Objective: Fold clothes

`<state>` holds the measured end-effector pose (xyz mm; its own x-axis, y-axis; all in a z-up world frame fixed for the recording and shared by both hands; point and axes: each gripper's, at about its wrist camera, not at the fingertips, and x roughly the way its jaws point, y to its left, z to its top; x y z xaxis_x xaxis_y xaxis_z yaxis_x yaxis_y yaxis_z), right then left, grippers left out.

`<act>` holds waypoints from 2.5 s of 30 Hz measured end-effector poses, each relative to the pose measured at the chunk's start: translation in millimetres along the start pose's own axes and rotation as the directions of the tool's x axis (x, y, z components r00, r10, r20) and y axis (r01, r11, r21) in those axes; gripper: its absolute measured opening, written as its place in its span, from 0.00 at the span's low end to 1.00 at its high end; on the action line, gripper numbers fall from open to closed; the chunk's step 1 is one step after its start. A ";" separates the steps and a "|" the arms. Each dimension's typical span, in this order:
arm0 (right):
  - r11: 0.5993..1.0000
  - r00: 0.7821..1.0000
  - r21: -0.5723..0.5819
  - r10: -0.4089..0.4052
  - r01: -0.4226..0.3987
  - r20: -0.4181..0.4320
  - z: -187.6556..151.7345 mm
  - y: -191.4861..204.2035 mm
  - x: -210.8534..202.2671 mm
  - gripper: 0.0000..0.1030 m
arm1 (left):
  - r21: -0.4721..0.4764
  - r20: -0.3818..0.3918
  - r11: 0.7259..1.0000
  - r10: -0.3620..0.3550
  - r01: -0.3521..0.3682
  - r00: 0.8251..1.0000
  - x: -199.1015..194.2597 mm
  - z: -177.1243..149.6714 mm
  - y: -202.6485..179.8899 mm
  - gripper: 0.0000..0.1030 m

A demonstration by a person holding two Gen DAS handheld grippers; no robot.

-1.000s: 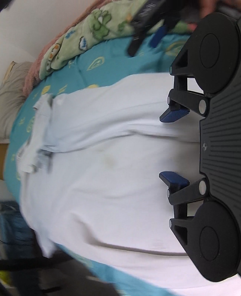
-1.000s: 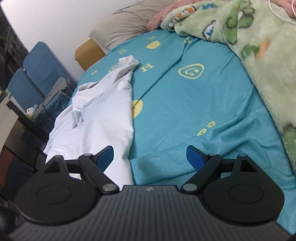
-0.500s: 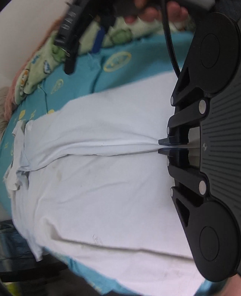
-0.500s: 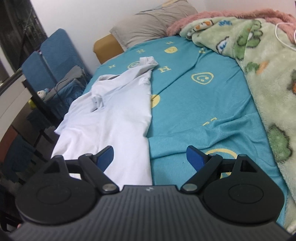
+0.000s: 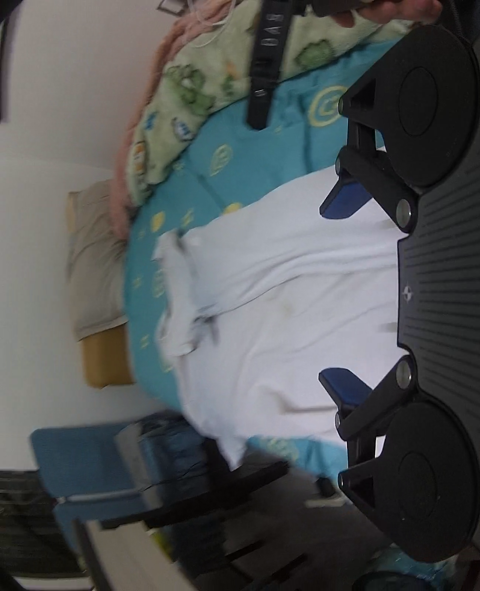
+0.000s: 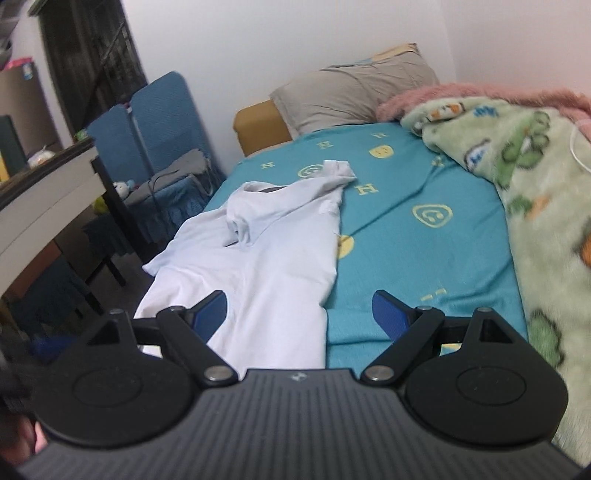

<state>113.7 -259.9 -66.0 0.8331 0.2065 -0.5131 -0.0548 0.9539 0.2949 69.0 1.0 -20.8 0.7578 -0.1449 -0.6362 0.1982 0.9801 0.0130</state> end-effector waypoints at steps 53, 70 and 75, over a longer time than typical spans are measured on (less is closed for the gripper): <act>0.896 0.967 -0.368 -0.208 0.248 0.145 106.8 186.5 306.6 0.08 | -0.405 0.100 0.874 0.333 -0.268 0.938 38.0 -27.5 147.7 0.96; 0.966 0.999 -0.256 -0.029 0.036 0.031 82.5 41.2 262.5 0.74 | -0.243 0.065 0.939 0.268 -0.245 0.961 65.9 -22.4 105.0 0.96; 0.978 0.999 -0.206 0.029 -0.031 -0.014 99.3 60.9 303.2 0.73 | -0.240 0.029 0.941 0.253 -0.239 0.967 78.9 -24.1 104.4 0.96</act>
<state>417.6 -160.9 -123.6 0.8233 0.2370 -0.5158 -0.1927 0.9714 0.1386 134.5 95.2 -88.2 0.8011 0.1042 -0.5894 -0.1441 0.9893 -0.0209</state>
